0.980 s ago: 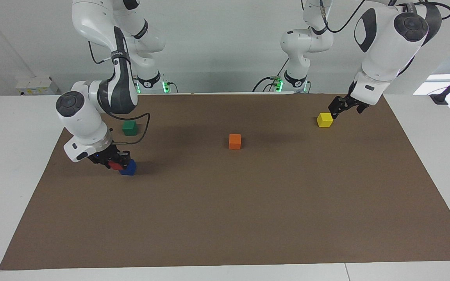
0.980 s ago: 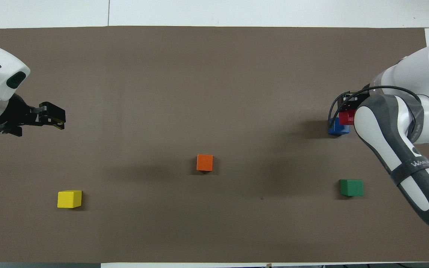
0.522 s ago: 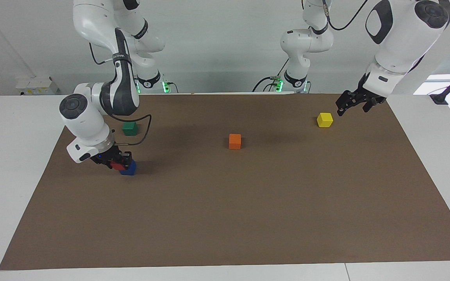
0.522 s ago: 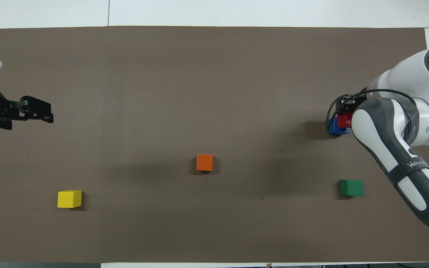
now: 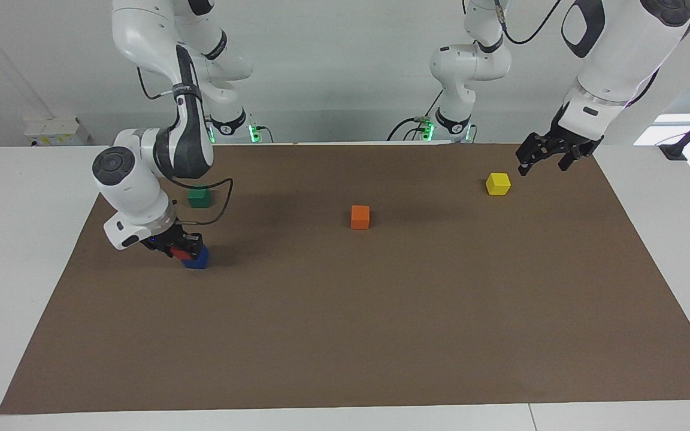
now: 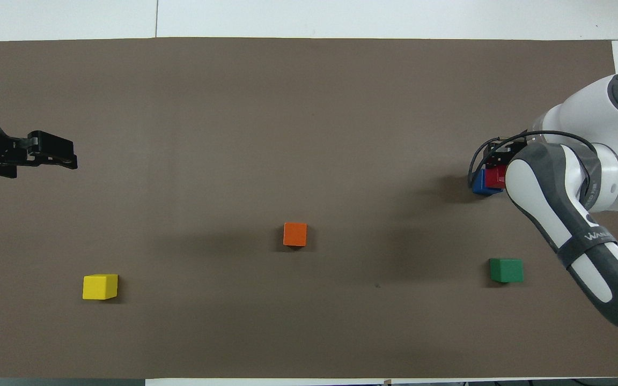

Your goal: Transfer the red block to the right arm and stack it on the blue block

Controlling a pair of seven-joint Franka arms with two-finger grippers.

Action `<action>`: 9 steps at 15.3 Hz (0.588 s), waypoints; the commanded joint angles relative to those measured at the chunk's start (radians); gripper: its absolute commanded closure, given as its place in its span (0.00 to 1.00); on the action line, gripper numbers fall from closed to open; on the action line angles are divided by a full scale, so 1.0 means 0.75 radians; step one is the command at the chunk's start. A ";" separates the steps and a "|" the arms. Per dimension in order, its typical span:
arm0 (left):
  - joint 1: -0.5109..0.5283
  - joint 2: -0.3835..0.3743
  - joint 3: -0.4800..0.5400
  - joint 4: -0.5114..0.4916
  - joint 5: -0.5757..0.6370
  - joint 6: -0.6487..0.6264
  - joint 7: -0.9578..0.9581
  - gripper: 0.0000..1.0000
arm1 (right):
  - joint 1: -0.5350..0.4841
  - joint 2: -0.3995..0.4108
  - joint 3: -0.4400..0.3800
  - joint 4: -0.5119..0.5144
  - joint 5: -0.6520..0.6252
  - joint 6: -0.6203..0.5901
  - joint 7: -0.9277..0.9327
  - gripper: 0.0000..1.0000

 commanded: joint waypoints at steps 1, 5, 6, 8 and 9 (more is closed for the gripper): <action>-0.027 -0.005 0.028 -0.012 -0.010 0.016 0.029 0.00 | -0.016 0.007 0.012 -0.013 -0.019 0.029 0.034 1.00; -0.027 -0.007 0.028 -0.010 -0.010 0.024 0.027 0.00 | -0.006 0.007 0.012 -0.028 -0.019 0.035 0.036 1.00; -0.025 -0.009 0.028 -0.010 -0.010 0.024 0.023 0.00 | -0.006 0.007 0.014 -0.028 -0.019 0.035 0.036 1.00; -0.025 -0.009 0.028 -0.010 -0.010 0.026 0.017 0.00 | -0.006 0.007 0.014 -0.028 -0.019 0.033 0.034 1.00; -0.025 -0.011 0.026 -0.010 -0.010 0.024 0.017 0.00 | -0.006 0.007 0.012 -0.028 -0.019 0.033 0.034 1.00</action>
